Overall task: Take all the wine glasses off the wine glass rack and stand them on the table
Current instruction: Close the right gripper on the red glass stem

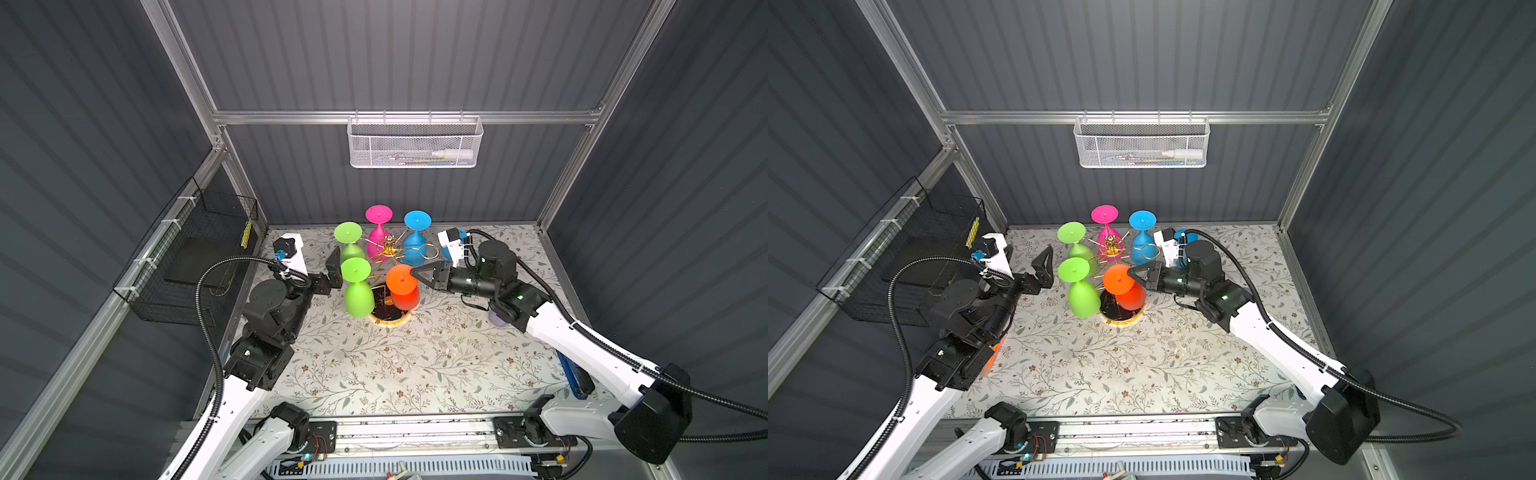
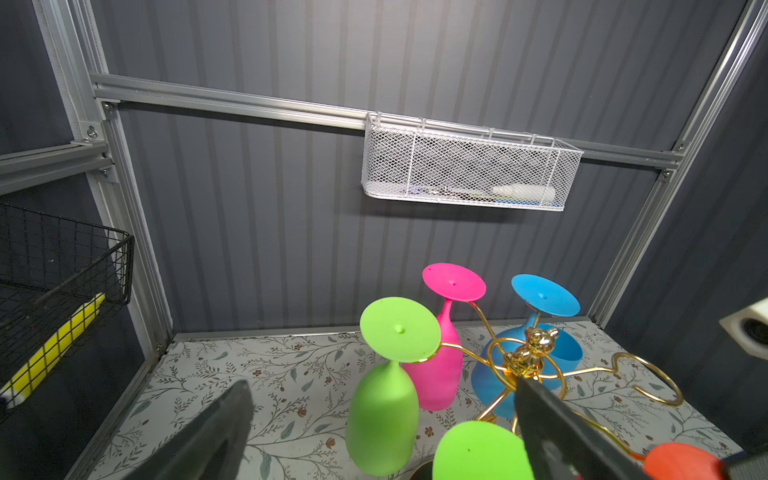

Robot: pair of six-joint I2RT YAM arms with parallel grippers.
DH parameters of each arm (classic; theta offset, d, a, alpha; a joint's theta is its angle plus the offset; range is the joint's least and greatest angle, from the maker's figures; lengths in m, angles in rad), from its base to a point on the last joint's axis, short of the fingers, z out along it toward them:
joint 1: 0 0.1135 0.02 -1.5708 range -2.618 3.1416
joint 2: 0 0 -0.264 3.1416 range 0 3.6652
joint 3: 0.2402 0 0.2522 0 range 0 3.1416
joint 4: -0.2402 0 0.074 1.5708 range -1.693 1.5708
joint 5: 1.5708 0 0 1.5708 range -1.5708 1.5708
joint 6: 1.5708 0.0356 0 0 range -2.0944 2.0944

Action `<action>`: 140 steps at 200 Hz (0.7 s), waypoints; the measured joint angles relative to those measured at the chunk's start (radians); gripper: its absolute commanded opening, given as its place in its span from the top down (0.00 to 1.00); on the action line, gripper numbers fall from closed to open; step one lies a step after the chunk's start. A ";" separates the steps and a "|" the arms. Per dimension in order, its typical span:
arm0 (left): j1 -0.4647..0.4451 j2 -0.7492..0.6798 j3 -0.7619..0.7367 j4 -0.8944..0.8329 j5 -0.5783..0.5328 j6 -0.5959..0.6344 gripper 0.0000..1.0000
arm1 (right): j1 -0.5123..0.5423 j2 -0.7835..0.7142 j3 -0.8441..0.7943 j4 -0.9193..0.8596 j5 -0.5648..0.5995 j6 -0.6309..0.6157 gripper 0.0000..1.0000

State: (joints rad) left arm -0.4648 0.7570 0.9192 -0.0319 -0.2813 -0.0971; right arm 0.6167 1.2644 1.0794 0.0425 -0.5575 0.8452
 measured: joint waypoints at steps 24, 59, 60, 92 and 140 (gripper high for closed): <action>0.000 -0.003 0.000 -0.002 0.000 0.000 0.00 | 0.000 -0.004 0.000 -0.005 0.000 0.008 1.00; 0.000 -0.005 0.000 -0.005 0.000 0.000 0.00 | 0.000 -0.004 0.001 -0.005 0.000 0.020 1.00; 0.000 -0.005 0.000 -0.005 0.000 0.000 0.00 | 0.000 -0.004 0.002 -0.005 0.000 0.020 1.00; 0.000 -0.005 0.000 -0.006 0.001 0.000 0.00 | 0.000 -0.003 0.016 -0.014 0.000 0.031 1.00; 0.000 0.007 0.000 -0.005 0.011 0.000 0.00 | 0.000 0.020 0.102 -0.010 0.000 0.030 1.00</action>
State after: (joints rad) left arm -0.4648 0.7639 0.9192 -0.0368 -0.2699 -0.0975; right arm 0.6170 1.2842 1.1816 0.0322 -0.5579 0.8753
